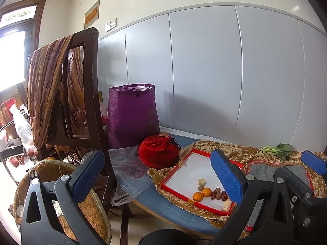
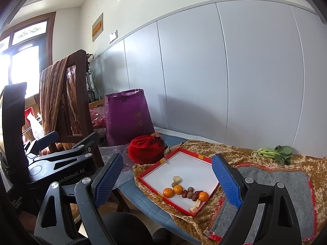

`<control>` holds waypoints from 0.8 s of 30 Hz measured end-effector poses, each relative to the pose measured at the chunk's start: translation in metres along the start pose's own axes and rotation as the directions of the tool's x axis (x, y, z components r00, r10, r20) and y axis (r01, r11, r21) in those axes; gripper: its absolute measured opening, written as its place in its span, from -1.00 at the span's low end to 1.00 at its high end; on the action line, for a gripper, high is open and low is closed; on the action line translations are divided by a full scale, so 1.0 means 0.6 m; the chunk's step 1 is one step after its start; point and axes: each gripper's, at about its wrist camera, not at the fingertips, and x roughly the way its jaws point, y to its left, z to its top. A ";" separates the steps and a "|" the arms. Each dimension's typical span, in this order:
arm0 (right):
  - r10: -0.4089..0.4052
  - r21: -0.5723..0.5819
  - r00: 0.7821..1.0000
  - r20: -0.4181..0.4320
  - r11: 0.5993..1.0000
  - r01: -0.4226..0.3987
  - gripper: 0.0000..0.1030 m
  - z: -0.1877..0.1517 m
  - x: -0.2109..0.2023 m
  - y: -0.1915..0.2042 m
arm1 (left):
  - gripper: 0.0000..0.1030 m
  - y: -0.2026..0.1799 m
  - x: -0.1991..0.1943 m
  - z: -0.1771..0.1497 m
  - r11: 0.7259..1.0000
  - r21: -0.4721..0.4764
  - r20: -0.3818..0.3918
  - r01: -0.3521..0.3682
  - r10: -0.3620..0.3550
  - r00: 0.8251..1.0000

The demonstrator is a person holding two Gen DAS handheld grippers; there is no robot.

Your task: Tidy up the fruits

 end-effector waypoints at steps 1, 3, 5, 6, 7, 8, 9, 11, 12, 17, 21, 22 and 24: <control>-0.001 0.002 1.000 -0.001 1.000 0.001 0.75 0.000 0.002 -0.001 | 1.00 0.000 0.003 0.000 1.000 0.000 -0.001 -0.002 0.002 1.000; -0.001 0.006 1.000 -0.004 1.000 0.001 0.75 0.000 0.005 -0.004 | 1.00 -0.001 0.008 -0.001 1.000 -0.002 -0.005 -0.004 0.004 1.000; -0.001 0.011 1.000 -0.007 1.000 0.001 0.75 -0.001 0.008 -0.005 | 1.00 -0.002 0.012 -0.002 1.000 0.000 -0.009 -0.005 0.005 1.000; -0.001 0.012 1.000 -0.008 1.000 0.001 0.75 -0.001 0.010 -0.006 | 1.00 -0.003 0.014 -0.002 1.000 0.001 -0.010 -0.006 0.006 1.000; -0.001 0.013 1.000 -0.010 1.000 0.001 0.75 -0.002 0.012 -0.007 | 1.00 -0.003 0.015 -0.002 1.000 0.001 -0.012 -0.004 0.004 1.000; -0.001 0.014 1.000 -0.012 1.000 0.001 0.75 -0.002 0.013 -0.007 | 1.00 -0.003 0.015 -0.003 1.000 0.001 -0.013 -0.003 0.003 1.000; 0.000 0.014 1.000 -0.015 1.000 0.000 0.75 -0.002 0.015 -0.008 | 1.00 -0.003 0.017 -0.003 1.000 0.002 -0.013 -0.005 0.005 1.000; 0.000 0.014 1.000 -0.017 1.000 0.001 0.75 -0.002 0.017 -0.008 | 1.00 -0.003 0.017 -0.003 1.000 0.002 -0.015 -0.003 0.003 1.000; 0.000 0.015 1.000 -0.018 1.000 0.000 0.75 -0.002 0.018 -0.008 | 1.00 -0.003 0.018 -0.004 1.000 0.002 -0.016 -0.003 0.003 1.000; 0.000 0.015 1.000 -0.018 1.000 0.000 0.75 -0.002 0.019 -0.008 | 1.00 -0.001 0.026 -0.007 1.000 -0.003 -0.024 -0.009 0.009 1.000; 0.002 0.017 1.000 -0.022 1.000 -0.002 0.75 -0.002 0.027 -0.008 | 1.00 -0.001 0.029 -0.008 1.000 -0.003 -0.026 -0.009 0.009 1.000; 0.003 0.017 1.000 -0.025 1.000 -0.003 0.75 -0.003 0.030 -0.008 | 1.00 -0.001 0.030 -0.008 1.000 -0.004 -0.027 -0.007 0.007 1.000; 0.004 0.019 1.000 -0.026 1.000 -0.004 0.75 -0.003 0.033 -0.007 | 1.00 -0.002 0.032 -0.008 1.000 -0.002 -0.029 -0.003 0.003 1.000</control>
